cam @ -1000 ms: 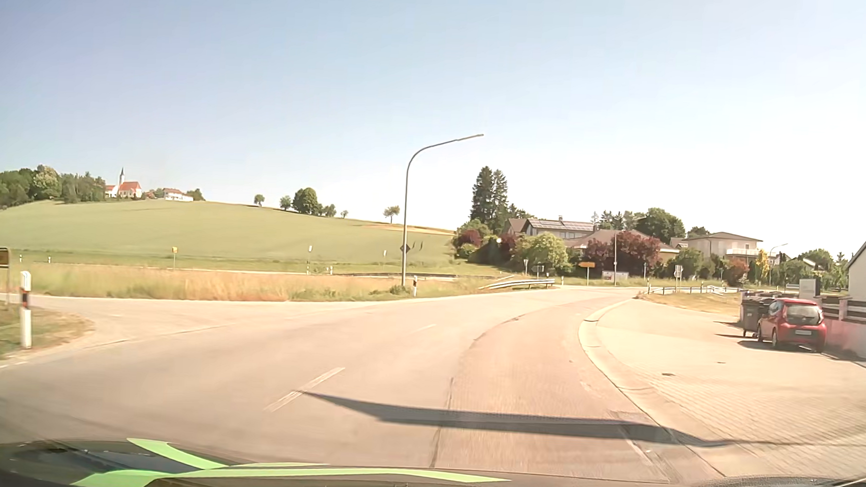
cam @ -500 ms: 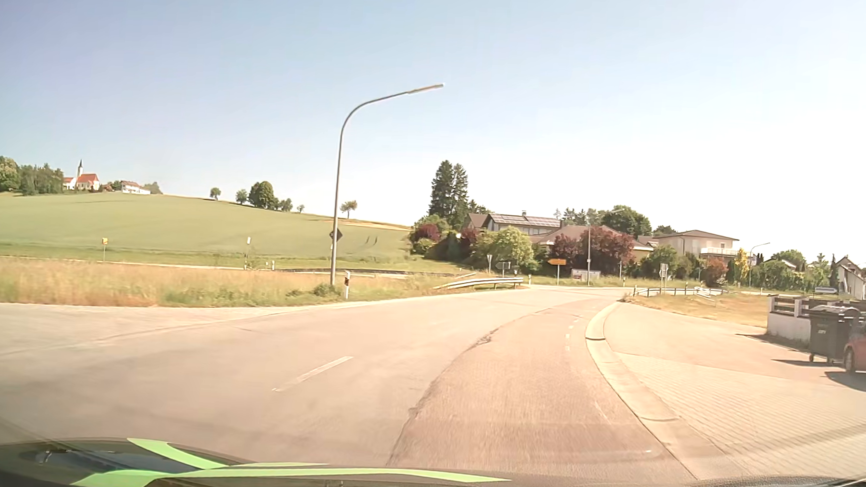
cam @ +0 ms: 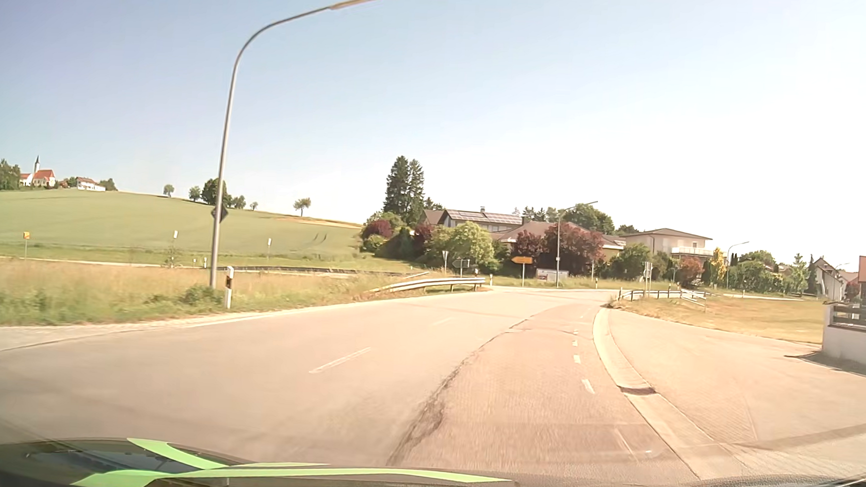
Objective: Follow the waypoints while adhering to traffic rules and regulations
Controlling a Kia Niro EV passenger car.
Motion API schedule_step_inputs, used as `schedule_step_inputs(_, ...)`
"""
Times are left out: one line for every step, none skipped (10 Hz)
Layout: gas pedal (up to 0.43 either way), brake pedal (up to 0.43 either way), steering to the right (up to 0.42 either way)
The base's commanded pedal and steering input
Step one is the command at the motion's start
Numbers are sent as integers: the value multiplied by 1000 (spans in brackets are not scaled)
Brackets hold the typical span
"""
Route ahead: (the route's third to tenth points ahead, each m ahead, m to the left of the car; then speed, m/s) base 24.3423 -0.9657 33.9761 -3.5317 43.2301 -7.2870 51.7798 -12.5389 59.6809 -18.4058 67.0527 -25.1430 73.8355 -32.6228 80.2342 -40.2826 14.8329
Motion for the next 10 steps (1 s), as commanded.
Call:
schedule_step_inputs(138, 0, 54)
schedule_step_inputs(138, 0, 54)
schedule_step_inputs(138, 0, 54)
schedule_step_inputs(138, 0, 54)
schedule_step_inputs(138, 0, 52)
schedule_step_inputs(138, 0, 49)
schedule_step_inputs(138, 0, 47)
schedule_step_inputs(138, 0, 48)
schedule_step_inputs(138, 0, 47)
schedule_step_inputs(138, 0, 48)
